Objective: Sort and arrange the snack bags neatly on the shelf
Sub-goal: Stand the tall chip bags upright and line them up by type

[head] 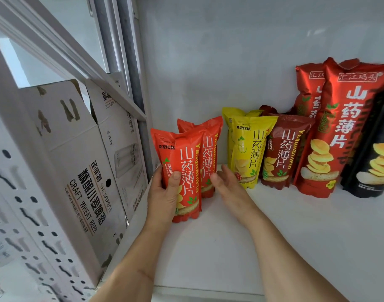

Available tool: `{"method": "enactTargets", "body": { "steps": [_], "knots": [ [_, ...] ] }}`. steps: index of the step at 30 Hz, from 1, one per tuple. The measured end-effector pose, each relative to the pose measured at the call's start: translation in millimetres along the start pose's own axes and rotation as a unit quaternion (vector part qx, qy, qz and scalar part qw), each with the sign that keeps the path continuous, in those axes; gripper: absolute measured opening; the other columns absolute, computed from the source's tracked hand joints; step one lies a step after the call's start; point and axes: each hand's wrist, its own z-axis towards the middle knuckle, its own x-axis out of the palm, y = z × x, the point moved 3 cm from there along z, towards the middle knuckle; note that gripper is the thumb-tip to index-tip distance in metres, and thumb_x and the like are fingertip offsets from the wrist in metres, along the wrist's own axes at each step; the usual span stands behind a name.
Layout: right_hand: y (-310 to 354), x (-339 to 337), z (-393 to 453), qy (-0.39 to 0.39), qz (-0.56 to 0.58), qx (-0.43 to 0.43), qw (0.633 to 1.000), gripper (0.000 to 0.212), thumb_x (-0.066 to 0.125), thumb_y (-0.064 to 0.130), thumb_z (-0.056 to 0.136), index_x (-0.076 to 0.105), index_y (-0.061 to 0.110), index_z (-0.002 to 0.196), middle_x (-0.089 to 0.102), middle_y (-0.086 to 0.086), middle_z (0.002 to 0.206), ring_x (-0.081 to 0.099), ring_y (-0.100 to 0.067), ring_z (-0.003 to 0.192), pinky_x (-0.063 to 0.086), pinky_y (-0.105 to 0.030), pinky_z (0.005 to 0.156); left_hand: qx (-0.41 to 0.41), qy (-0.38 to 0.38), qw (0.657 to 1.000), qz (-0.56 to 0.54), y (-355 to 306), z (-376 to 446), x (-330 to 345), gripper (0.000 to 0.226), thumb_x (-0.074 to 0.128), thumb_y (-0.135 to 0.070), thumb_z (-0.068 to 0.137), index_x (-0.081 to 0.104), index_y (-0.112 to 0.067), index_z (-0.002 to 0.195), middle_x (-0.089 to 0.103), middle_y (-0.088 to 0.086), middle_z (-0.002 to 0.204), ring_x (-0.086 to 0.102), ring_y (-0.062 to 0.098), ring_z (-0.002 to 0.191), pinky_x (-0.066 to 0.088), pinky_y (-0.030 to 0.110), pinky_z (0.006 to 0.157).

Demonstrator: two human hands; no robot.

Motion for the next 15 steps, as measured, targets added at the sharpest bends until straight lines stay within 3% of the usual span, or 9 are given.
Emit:
{"method": "enactTargets", "body": {
  "steps": [2,4,6,7,10,13,15],
  "knots": [
    [-2.3,2.9,-9.0,0.03,-0.002,0.025,0.999,0.145,0.072,0.086,0.043,0.006,0.026,0.158,0.025,0.006,0.161,0.03,-0.005,0.142,0.031,-0.026,0.109,-0.002,0.019,1.0,0.004,2.7,0.6,4.3,0.077,0.072,-0.08,0.059,0.059,-0.038,0.122,0.072,-0.005,0.117,0.071,0.019,0.105,0.057,0.047,0.091],
    [-2.3,6.5,-15.4,0.068,0.0,0.04,0.997,0.135,0.087,0.058,0.057,0.004,0.024,0.157,0.031,0.013,0.152,0.041,0.008,0.124,0.042,-0.013,0.095,-0.002,0.044,0.999,0.012,6.2,1.1,9.5,0.079,0.071,-0.077,0.065,0.057,-0.034,0.129,0.07,-0.001,0.122,0.07,0.023,0.108,0.055,0.053,0.093],
    [-3.5,7.3,-17.6,0.07,-0.007,0.028,0.997,0.111,0.083,0.018,0.076,0.006,0.02,0.156,0.037,0.024,0.125,0.041,0.025,0.09,0.043,0.001,0.067,0.002,0.058,0.998,0.03,9.0,2.1,12.5,0.082,0.07,-0.078,0.065,0.054,-0.033,0.132,0.066,0.001,0.129,0.067,0.023,0.113,0.054,0.053,0.095],
    [-0.8,8.4,-20.2,0.068,-0.019,0.032,0.997,0.107,0.081,0.009,0.078,0.008,0.019,0.156,0.036,0.028,0.115,0.038,0.029,0.081,0.041,0.003,0.06,0.006,0.06,0.997,0.041,9.9,3.5,12.3,0.084,0.07,-0.08,0.064,0.053,-0.035,0.133,0.062,0.001,0.132,0.065,0.023,0.116,0.053,0.053,0.096],
    [2.7,10.7,-23.0,0.046,-0.042,0.034,0.998,0.109,0.083,0.01,0.076,0.01,0.018,0.156,0.033,0.027,0.111,0.036,0.028,0.081,0.036,0.006,0.057,0.01,0.067,0.996,0.051,6.0,12.7,9.8,0.101,0.068,-0.087,0.057,0.045,-0.034,0.14,0.056,0.001,0.14,0.063,0.02,0.12,0.055,0.048,0.096],
    [0.8,12.1,-23.8,0.028,-0.069,0.024,0.997,0.106,0.084,0.019,0.076,0.014,0.017,0.155,0.034,0.023,0.114,0.04,0.016,0.094,0.035,0.007,0.057,0.006,0.111,0.993,0.033,-6.4,23.9,12.6,0.12,0.071,-0.087,0.047,0.038,-0.028,0.147,0.061,-0.004,0.135,0.067,0.012,0.112,0.059,0.028,0.083],
    [-2.6,11.8,-21.9,0.007,-0.081,0.011,0.997,0.106,0.083,0.028,0.077,0.012,0.017,0.156,0.038,0.019,0.132,0.035,0.009,0.11,0.035,0.005,0.073,-0.006,0.151,0.988,0.03,-12.2,26.8,20.0,0.121,0.073,-0.087,0.041,0.042,-0.028,0.142,0.067,-0.006,0.126,0.07,0.013,0.107,0.059,0.029,0.081]
  ]
}}
